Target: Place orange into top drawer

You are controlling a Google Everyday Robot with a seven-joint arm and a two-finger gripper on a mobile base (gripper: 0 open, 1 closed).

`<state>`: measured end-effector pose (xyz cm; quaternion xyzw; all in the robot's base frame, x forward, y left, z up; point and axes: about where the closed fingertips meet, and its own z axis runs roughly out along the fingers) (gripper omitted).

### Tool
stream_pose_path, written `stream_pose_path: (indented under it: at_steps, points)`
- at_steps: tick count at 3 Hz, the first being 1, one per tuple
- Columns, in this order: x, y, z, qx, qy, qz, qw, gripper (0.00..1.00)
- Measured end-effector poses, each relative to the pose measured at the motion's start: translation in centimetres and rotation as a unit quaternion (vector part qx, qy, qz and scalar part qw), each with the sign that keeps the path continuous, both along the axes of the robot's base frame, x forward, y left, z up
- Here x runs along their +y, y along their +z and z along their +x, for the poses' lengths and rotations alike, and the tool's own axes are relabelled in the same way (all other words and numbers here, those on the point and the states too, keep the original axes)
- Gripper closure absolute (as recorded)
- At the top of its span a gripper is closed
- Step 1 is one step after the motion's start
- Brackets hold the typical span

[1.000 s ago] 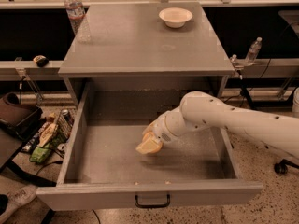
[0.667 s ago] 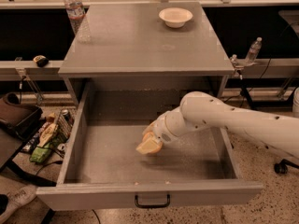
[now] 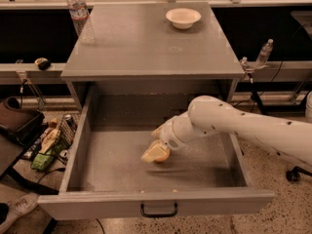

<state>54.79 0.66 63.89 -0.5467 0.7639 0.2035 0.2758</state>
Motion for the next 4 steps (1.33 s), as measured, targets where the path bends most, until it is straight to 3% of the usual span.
stream_pose_path:
  at_steps: [2,3,4]
  points:
    - [0.0,0.0,0.0,0.000,0.000,0.000,1.0000,0.00]
    - [0.7,1.3,-0.2,-0.008,0.019,0.010,0.9997,0.00]
    - [2.2,6.8,-0.9,-0.031,0.056,0.003,0.9979,0.00]
